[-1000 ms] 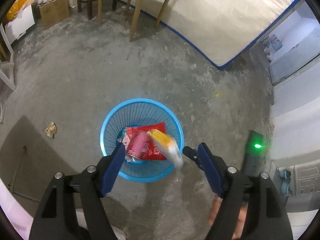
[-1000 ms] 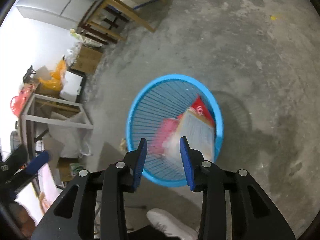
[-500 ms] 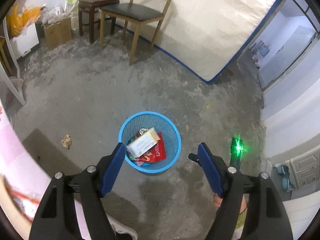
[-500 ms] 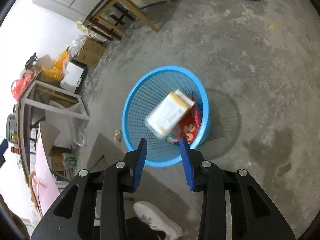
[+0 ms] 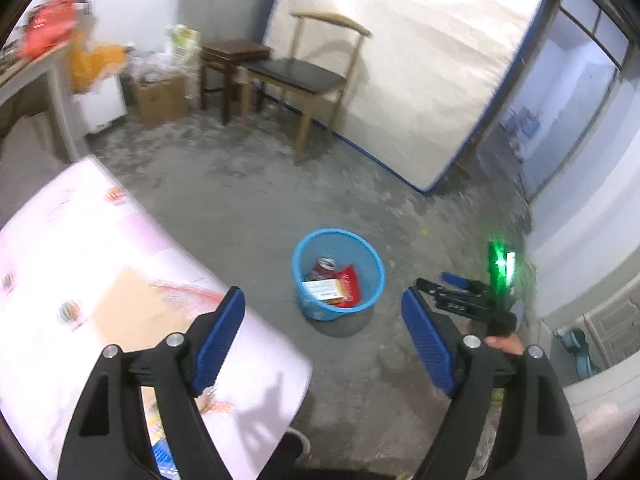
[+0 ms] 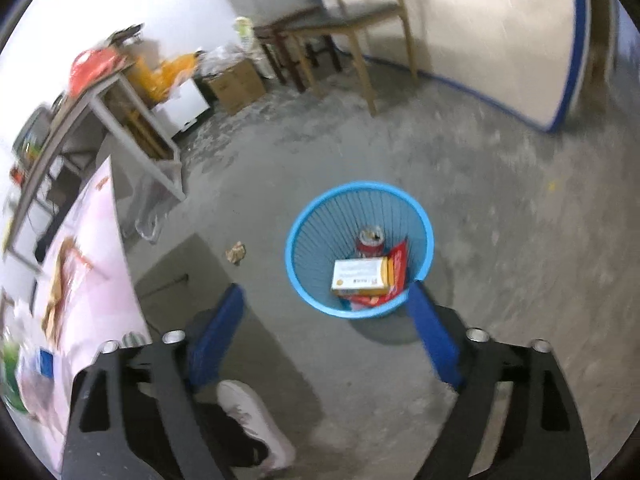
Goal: Collect trash
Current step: 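Return to the table and grasp the green drink bottle with the left tool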
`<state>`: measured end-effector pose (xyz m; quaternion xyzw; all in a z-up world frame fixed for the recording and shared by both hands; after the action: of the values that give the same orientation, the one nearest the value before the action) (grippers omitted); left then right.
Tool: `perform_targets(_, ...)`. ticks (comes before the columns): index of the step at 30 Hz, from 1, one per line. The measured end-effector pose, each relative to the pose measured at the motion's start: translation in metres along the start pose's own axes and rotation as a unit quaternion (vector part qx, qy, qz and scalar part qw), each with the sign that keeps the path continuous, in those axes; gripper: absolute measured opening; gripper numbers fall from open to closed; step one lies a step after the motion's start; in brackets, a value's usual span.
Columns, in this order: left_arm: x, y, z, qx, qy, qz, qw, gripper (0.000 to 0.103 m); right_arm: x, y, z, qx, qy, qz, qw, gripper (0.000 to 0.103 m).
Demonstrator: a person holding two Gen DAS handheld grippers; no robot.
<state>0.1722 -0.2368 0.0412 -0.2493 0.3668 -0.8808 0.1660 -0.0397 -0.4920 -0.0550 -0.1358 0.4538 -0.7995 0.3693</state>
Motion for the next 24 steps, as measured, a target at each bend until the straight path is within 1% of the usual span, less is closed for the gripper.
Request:
perform_targets(1,-0.009,-0.017,-0.007,0.012,-0.007,0.014,0.9998,0.081,-0.008,-0.006,0.001,0.012,-0.012,-0.008,1.000,0.094)
perform_targets(2,-0.023,-0.041,-0.016,0.031,-0.020,0.039,0.9986,0.082,-0.014,-0.010,0.002,0.022,-0.023,-0.017,0.999,0.095)
perform_targets(3,-0.030,-0.054,-0.022,0.041,-0.026,0.052,0.9975,0.083,-0.029,-0.019,0.005,0.038,-0.044,-0.031,0.998,0.095)
perform_targets(4,-0.040,-0.070,-0.028,0.056,-0.035,0.066,0.9956,0.083,-0.037,-0.022,0.006,0.045,-0.055,-0.036,0.997,0.095)
perform_targets(7,-0.071,-0.123,-0.054,0.101,-0.064,0.106,0.9871,0.084,-0.073,-0.035,0.012,0.065,-0.101,-0.055,0.991,0.095)
perform_targets(8,-0.078,-0.132,-0.058,0.110,-0.070,0.113,0.9850,0.084,-0.082,-0.039,0.014,0.071,-0.113,-0.057,0.989,0.095)
perform_targets(10,-0.091,-0.153,-0.075,0.128,-0.081,0.129,0.9801,0.084,-0.108,-0.054,0.018,0.097,-0.148,-0.048,0.983,0.095)
perform_targets(11,-0.098,-0.163,-0.085,0.137,-0.086,0.138,0.9771,0.084,-0.125,-0.066,0.019,0.116,-0.165,-0.032,0.979,0.095)
perform_targets(13,-0.110,-0.177,-0.104,0.153,-0.095,0.154,0.9714,0.085,-0.144,-0.079,0.018,0.132,-0.181,0.010,0.974,0.095)
perform_targets(14,-0.113,-0.182,-0.113,0.158,-0.100,0.157,0.9697,0.085,-0.157,-0.088,0.017,0.139,-0.187,0.052,0.971,0.095)
perform_targets(15,-0.117,-0.185,-0.122,0.162,-0.104,0.159,0.9683,0.085,-0.164,-0.093,0.016,0.141,-0.187,0.081,0.969,0.095)
perform_targets(16,-0.120,-0.188,-0.130,0.165,-0.108,0.158,0.9675,0.085,-0.173,-0.099,0.014,0.141,-0.184,0.125,0.965,0.095)
perform_targets(17,-0.124,-0.188,-0.140,0.165,-0.112,0.156,0.9673,0.085,-0.182,-0.103,0.013,0.136,-0.180,0.164,0.960,0.095)
perform_targets(18,-0.128,-0.190,-0.149,0.166,-0.113,0.155,0.9673,0.085,-0.190,-0.106,0.010,0.129,-0.178,0.186,0.958,0.095)
perform_targets(19,-0.130,-0.189,-0.159,0.164,-0.111,0.153,0.9683,0.085,-0.197,-0.105,0.009,0.118,-0.179,0.202,0.956,0.095)
perform_targets(21,-0.130,-0.185,-0.172,0.160,-0.107,0.147,0.9702,0.085,-0.217,-0.099,0.003,0.082,-0.190,0.235,0.950,0.095)
perform_targets(22,-0.132,-0.183,-0.178,0.157,-0.105,0.138,0.9722,0.085,-0.225,-0.098,0.001,0.070,-0.194,0.246,0.947,0.095)
perform_targets(24,-0.135,-0.178,-0.184,0.145,-0.102,0.127,0.9759,0.085,-0.245,-0.090,-0.008,0.038,-0.201,0.269,0.941,0.095)
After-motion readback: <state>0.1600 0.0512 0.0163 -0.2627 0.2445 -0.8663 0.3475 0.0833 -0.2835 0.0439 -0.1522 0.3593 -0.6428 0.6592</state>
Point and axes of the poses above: each gripper's, at about its wrist camera, not at the fingertips, and y roughly the way its jaws point, x to its right, z to its top, the point moved 4 cm from there along y, roughly the way its jaws point, and after that the axes turned 6 degrees about -z, right-handed, at the moved point
